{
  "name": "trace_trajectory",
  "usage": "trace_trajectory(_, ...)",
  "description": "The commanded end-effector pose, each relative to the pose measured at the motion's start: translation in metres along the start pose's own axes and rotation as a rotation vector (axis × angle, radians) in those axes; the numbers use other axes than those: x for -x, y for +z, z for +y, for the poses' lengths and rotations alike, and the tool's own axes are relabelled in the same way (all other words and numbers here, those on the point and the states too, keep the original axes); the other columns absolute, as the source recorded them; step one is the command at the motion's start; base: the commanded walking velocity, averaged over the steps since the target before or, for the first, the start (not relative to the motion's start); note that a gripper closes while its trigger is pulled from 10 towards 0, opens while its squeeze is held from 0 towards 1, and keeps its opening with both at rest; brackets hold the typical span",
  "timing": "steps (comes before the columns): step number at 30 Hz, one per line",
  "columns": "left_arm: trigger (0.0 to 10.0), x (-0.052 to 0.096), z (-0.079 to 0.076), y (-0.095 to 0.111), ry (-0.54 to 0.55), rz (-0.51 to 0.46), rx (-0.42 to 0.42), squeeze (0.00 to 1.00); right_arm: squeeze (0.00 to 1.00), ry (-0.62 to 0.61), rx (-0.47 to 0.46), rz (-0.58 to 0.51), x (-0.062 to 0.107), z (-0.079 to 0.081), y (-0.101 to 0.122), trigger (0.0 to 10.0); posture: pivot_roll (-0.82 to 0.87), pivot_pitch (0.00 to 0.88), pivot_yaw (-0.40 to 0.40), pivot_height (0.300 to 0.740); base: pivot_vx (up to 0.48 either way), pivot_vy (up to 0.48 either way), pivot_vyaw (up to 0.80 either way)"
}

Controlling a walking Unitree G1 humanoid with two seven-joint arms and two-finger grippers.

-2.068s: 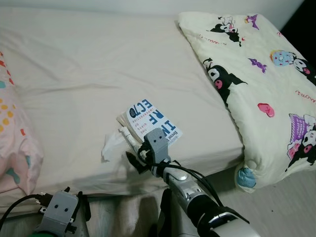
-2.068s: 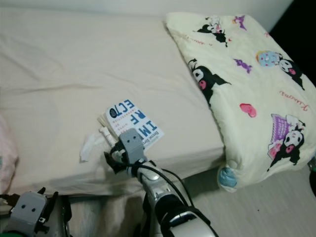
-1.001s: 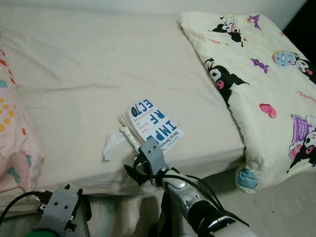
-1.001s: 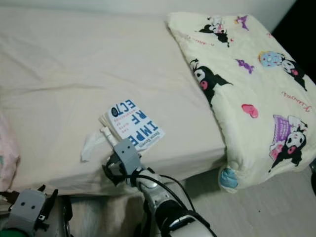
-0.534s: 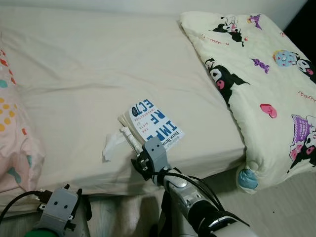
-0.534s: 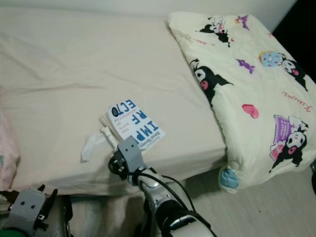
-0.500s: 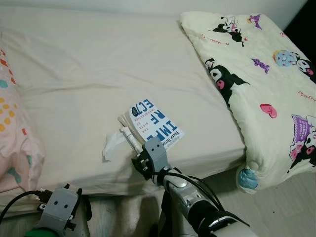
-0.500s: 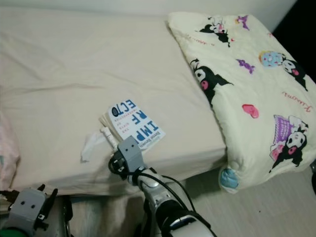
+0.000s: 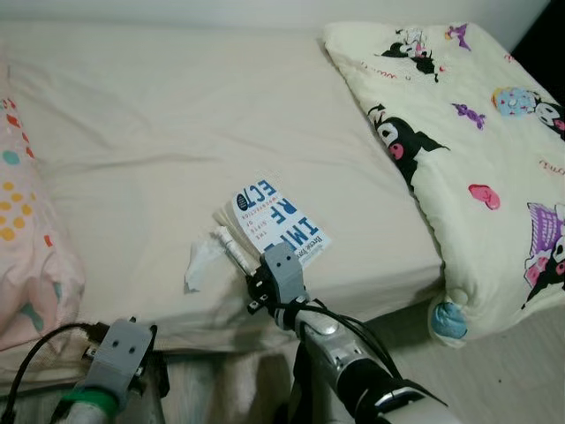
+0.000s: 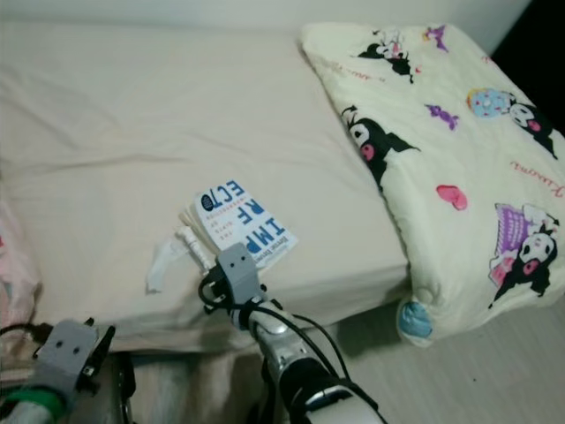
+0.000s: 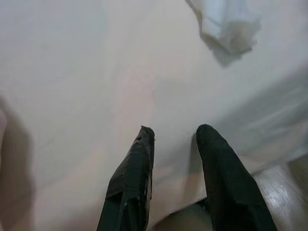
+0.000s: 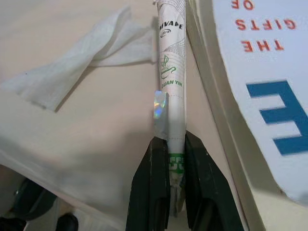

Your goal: Clean up the room

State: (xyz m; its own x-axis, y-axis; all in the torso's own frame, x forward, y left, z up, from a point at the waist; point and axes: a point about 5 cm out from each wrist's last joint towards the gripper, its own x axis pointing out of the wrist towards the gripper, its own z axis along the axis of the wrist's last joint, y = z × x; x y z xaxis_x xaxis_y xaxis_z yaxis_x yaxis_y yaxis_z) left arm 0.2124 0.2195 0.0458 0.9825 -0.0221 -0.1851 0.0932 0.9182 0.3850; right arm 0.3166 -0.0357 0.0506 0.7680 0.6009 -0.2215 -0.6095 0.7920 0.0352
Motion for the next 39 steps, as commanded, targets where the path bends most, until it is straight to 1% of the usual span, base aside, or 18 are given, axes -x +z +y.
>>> trace_trajectory(1, 10.0, 0.003, -0.008, -0.01, -0.024, 0.044, 0.004, 0.0, 0.0, -0.034, -0.056, -0.003, 0.005, 0.0, -0.009, 0.0, 0.1, 0.095, -0.083, 0.571, 0.0, 0.0, 0.0)
trace_trajectory(5, 10.0, 0.002, -0.009, -0.009, -0.024, 0.043, 0.004, 0.0, 0.0, -0.038, -0.059, -0.004, 0.006, 0.0, -0.01, 0.0, 0.1, 0.095, -0.083, 0.571, 0.0, 0.0, 0.0)
trace_trajectory(7, 10.0, -0.008, -0.012, -0.003, -0.023, 0.018, 0.025, 0.0, 0.0, -0.097, -0.075, -0.079, 0.013, -0.017, -0.004, 0.0, 0.08, 0.063, -0.061, 0.571, 0.0, 0.0, 0.0)
trace_trajectory(8, 10.0, -0.008, -0.012, -0.003, -0.023, 0.018, 0.025, 0.0, 0.0, -0.097, -0.075, -0.079, 0.013, -0.017, -0.004, 0.0, 0.08, 0.063, -0.061, 0.571, 0.0, 0.0, 0.0)
trace_trajectory(9, 10.0, -0.015, -0.013, 0.002, -0.014, 0.003, 0.045, 0.0, 0.0, -0.136, -0.092, -0.131, 0.018, -0.027, 0.002, 0.0, 0.08, 0.063, -0.061, 0.571, 0.0, 0.0, 0.0)
trace_trajectory(10, 10.0, -0.025, -0.013, 0.01, 0.016, -0.019, 0.083, 0.0, 0.0, -0.189, -0.113, -0.203, 0.025, -0.041, 0.009, 0.0, 0.07, 0.03, -0.05, 0.571, 0.0, 0.0, 0.0)
trace_trajectory(11, 10.0, -0.025, -0.013, 0.01, 0.016, -0.019, 0.083, 0.0, 0.0, -0.189, -0.113, -0.203, 0.025, -0.041, 0.009, 0.0, 0.07, 0.03, -0.05, 0.571, 0.0, 0.0, 0.0)
trace_trajectory(12, 10.0, -0.038, -0.016, 0.022, 0.041, -0.046, 0.126, 0.0, 0.0, -0.248, -0.134, -0.289, 0.035, -0.056, 0.019, 0.0, 0.06, 0.024, -0.043, 0.571, 0.0, 0.0, 0.0)
trace_trajectory(13, 10.0, -0.044, -0.019, 0.026, 0.041, -0.054, 0.13, 0.0, 0.0, -0.265, -0.138, -0.314, 0.039, -0.061, 0.021, 0.0, 0.05, 0.023, -0.042, 0.571, 0.0, 0.0, 0.0)
trace_trajectory(14, 10.0, -0.044, -0.019, 0.026, 0.041, -0.054, 0.13, 0.0, 0.0, -0.265, -0.138, -0.314, 0.039, -0.061, 0.021, 0.0, 0.05, 0.023, -0.042, 0.571, 0.0, 0.0, 0.0)
trace_trajectory(19, 10.0, -0.058, -0.034, 0.039, 0.01, -0.076, 0.121, 0.0, 0.0, -0.315, -0.164, -0.367, 0.048, -0.068, 0.022, 0.0, 0.03, 0.0, -0.03, 0.571, 0.0, 0.0, 0.0)
trace_trajectory(21, 10.0, -0.06, -0.036, 0.041, 0.008, -0.078, 0.122, 0.0, 0.0, -0.321, -0.17, -0.378, 0.05, -0.069, 0.022, 0.0, 0.03, 0.0, -0.03, 0.571, 0.0, 0.0, 0.0)
trace_trajectory(22, 10.0, -0.062, -0.037, 0.044, 0.012, -0.087, 0.124, 0.0, 0.0, -0.336, -0.167, -0.375, 0.051, -0.07, 0.021, 4.6, 0.02, 0.0, -0.026, 0.571, 0.0, 0.0, 0.0)
trace_trajectory(23, 10.0, -0.064, -0.038, 0.047, 0.017, -0.092, 0.122, 0.0, 0.0, -0.348, -0.167, -0.368, 0.051, -0.071, 0.02, 10.0, 0.02, 0.0, -0.026, 0.571, 0.0, 0.0, 0.0)
trace_trajectory(27, 10.0, -0.068, -0.038, 0.05, 0.057, -0.101, 0.148, 0.0, 0.0, -0.365, -0.14, -0.355, 0.054, -0.072, 0.019, 10.0, 0.01, 0.0, -0.027, 0.571, 0.0, 0.0, 0.0)
trace_trajectory(29, 10.0, -0.069, -0.036, 0.051, 0.074, -0.104, 0.15, 0.0, 0.0, -0.341, -0.135, -0.355, 0.054, -0.07, 0.019, 10.0, 0.02, 0.0, -0.03, 0.571, 0.0, 0.0, 0.0)
trace_trajectory(35, 10.0, -0.07, -0.026, 0.059, 0.113, -0.147, 0.166, 0.0, 0.0, -0.298, -0.141, -0.435, 0.054, -0.065, 0.034, 10.0, 0.03, 0.0, -0.041, 0.571, 0.0, 0.0, 0.0)
trace_trajectory(39, 10.0, -0.07, -0.024, 0.064, 0.121, -0.174, 0.156, 0.0, 0.0, -0.304, -0.137, -0.442, 0.053, -0.065, 0.036, 10.0, 0.03, 0.0, -0.043, 0.59, 0.0, 0.0, 0.0)
